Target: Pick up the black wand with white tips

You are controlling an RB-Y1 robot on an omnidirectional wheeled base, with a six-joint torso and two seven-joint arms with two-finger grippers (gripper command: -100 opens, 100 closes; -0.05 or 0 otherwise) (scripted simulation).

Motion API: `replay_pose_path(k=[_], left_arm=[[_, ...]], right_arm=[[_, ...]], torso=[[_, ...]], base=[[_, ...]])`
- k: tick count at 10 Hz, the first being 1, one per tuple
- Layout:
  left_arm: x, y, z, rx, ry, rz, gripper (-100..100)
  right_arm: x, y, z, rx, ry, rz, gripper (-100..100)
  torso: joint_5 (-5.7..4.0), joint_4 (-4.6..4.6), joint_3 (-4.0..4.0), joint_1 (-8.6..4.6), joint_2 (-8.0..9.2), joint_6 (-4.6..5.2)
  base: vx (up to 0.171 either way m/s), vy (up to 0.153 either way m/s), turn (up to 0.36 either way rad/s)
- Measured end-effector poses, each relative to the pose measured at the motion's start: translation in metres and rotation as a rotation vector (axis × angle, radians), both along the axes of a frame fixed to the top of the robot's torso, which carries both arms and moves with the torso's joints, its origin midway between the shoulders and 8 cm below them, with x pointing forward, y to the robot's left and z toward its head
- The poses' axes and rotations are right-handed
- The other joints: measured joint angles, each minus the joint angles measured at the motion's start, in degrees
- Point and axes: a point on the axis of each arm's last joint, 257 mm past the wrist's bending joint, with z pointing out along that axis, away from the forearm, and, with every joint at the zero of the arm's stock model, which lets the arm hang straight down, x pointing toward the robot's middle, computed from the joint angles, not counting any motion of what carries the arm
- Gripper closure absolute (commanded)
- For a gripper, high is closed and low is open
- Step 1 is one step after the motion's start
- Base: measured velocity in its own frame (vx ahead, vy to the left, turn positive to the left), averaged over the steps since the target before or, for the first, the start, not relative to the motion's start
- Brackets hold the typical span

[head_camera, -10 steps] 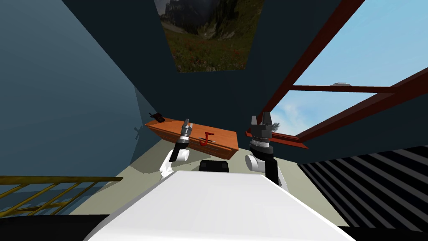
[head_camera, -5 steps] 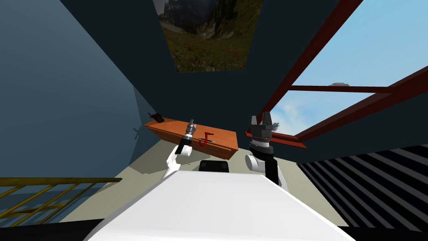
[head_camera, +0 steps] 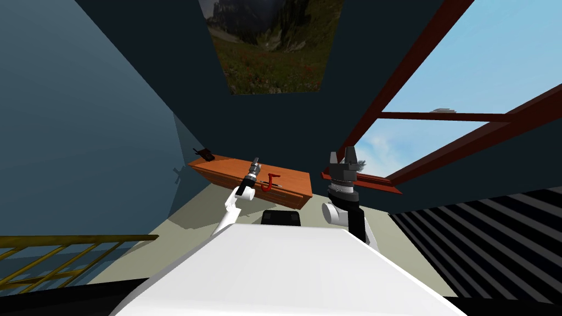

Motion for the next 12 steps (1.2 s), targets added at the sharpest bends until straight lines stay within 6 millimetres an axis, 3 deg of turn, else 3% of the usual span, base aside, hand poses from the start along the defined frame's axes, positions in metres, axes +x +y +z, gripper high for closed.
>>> replay_pose_path(k=[5, 12], left_arm=[[0.033, -0.017, -0.051, -0.023, 0.161, -0.032, -100], [0.052, -0.035, -0.12, -0.035, 0.378, -0.053, -100]], right_arm=[[0.0, 0.0, 0.0, 0.0, 0.0, 0.0, 0], [0.0, 0.0, 0.0, 0.0, 0.0, 0.0, 0]], torso=[[0.0, -0.01, -0.01, -0.01, -0.02, 0.0], [0.0, 0.0, -0.01, 0.0, -0.01, -0.01]], base=[[0.01, -0.007, -0.025], [0.008, -0.004, -0.026]])
